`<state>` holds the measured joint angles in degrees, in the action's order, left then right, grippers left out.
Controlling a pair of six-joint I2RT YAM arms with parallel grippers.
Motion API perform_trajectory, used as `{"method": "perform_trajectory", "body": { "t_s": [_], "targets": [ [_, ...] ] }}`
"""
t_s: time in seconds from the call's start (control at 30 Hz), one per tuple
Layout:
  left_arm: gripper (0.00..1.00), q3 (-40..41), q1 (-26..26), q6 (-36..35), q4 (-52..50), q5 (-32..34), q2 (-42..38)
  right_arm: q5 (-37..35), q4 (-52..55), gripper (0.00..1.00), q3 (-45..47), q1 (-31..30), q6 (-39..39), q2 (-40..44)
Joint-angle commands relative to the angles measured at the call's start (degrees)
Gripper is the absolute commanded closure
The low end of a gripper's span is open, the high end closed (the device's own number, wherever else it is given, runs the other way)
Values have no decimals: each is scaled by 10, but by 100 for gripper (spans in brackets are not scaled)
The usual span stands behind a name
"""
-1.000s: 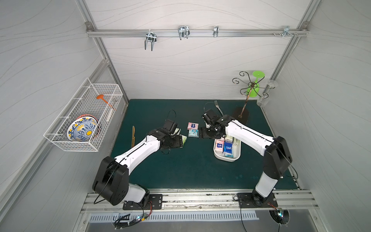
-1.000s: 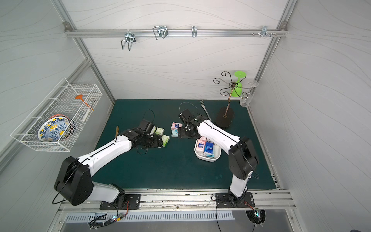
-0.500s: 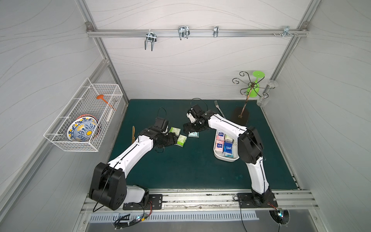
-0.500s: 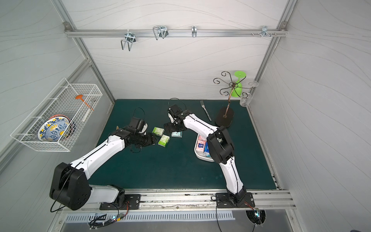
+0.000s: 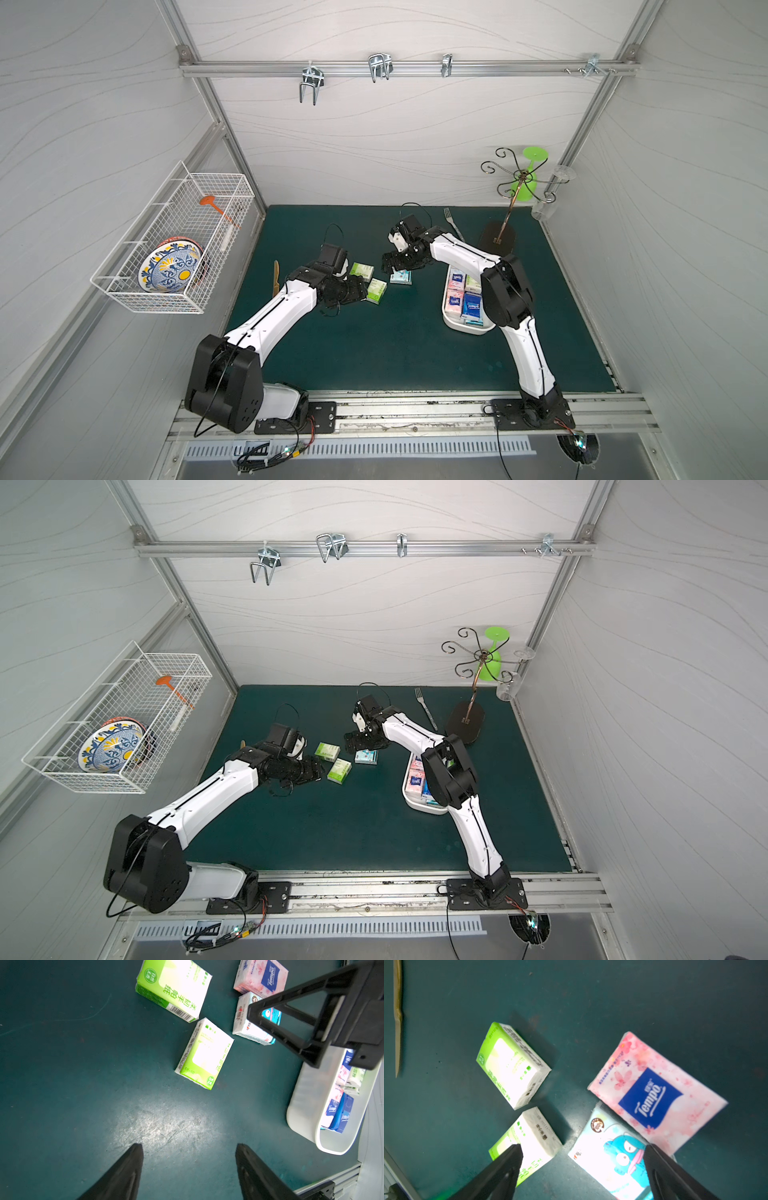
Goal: Put the pocket tissues into the storage box
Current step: Pick up the pocket tissues from the center of the board.
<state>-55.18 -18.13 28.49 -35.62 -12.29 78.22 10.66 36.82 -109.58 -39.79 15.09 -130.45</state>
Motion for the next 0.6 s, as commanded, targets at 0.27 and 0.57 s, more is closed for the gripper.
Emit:
{"method": "perform_trajectory", "body": {
  "t_s": [0.27,0.57],
  "targets": [
    [25,-1,6,-3,16,-13,6,3,3,4,99,-29,-7,59],
    [25,-1,6,-3,14,-13,5,-22,41,3,157,-55,45,141]
  ]
}}
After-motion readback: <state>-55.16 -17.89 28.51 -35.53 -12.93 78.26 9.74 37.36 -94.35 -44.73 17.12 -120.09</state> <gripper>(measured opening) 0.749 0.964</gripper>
